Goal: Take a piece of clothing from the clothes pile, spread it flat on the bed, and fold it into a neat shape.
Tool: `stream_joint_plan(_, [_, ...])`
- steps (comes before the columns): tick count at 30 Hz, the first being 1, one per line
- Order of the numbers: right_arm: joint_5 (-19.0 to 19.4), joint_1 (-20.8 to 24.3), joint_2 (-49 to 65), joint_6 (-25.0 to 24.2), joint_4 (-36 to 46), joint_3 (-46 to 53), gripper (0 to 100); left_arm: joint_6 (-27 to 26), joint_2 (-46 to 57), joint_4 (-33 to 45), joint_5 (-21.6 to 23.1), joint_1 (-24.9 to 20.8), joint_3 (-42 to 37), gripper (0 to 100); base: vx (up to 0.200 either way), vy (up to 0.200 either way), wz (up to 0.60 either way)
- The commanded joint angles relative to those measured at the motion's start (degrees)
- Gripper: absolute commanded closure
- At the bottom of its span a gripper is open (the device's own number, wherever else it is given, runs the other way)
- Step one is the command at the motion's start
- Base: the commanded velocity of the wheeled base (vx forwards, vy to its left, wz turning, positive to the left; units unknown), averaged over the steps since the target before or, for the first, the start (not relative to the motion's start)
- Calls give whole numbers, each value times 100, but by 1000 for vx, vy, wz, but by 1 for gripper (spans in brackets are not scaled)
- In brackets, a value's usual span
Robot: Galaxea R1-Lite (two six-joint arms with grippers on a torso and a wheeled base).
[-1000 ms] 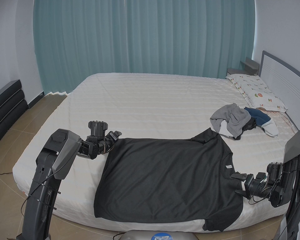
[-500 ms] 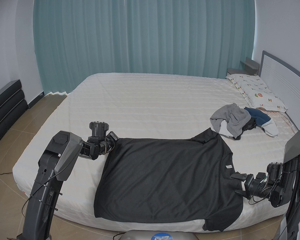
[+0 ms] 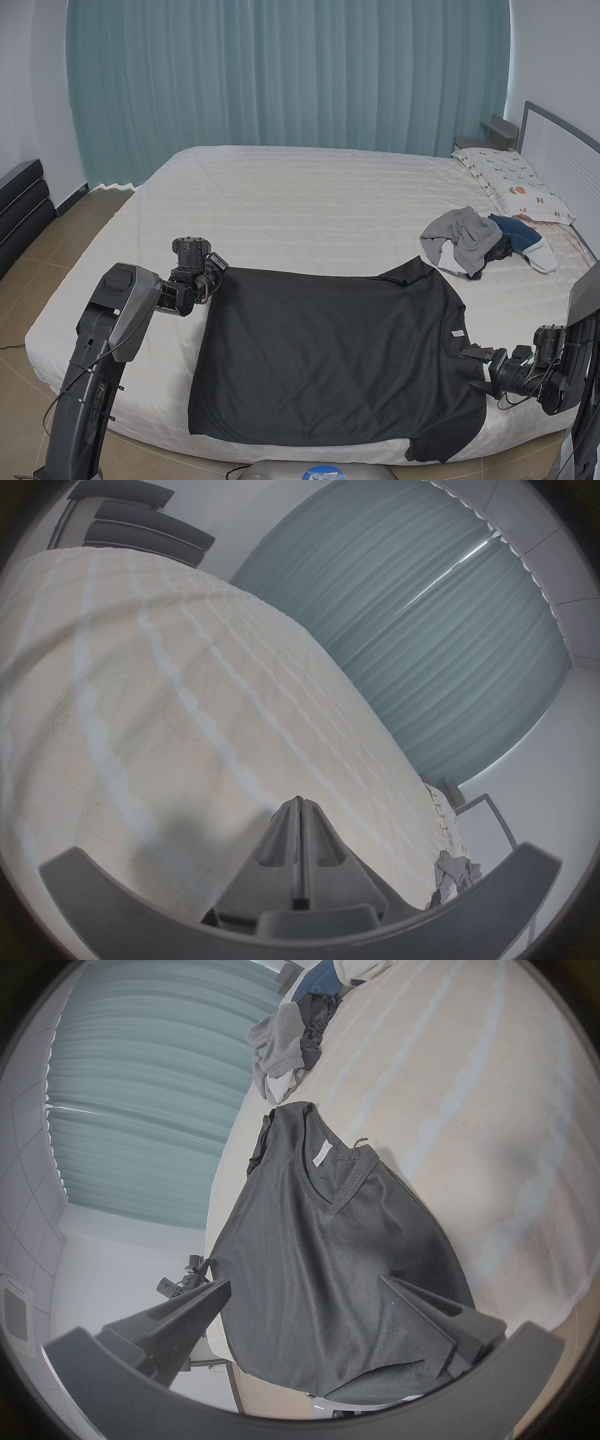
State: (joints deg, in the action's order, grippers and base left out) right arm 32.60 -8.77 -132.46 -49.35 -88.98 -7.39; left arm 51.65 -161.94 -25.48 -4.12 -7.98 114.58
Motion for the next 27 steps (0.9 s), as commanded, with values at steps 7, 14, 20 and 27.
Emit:
stream_joint_plan(7, [1, -2, -8, 4, -67, 0, 0, -6, -66, -168, -10, 25, 1, 100, 0, 0, 0])
stream_joint_plan(14, [1, -2, -8, 4, -67, 0, 0, -15, -83, -159, -10, 25, 1, 100, 0, 0, 0])
stream_joint_plan(20, [1, -2, -8, 4, -67, 0, 0, -15, -83, -159, -150, 69, 1, 100, 0, 0, 0])
stream_joint_plan(27, [1, -2, -8, 4, -67, 9, 0, -6, -75, -273, -282, 139, 1, 100, 0, 0, 0])
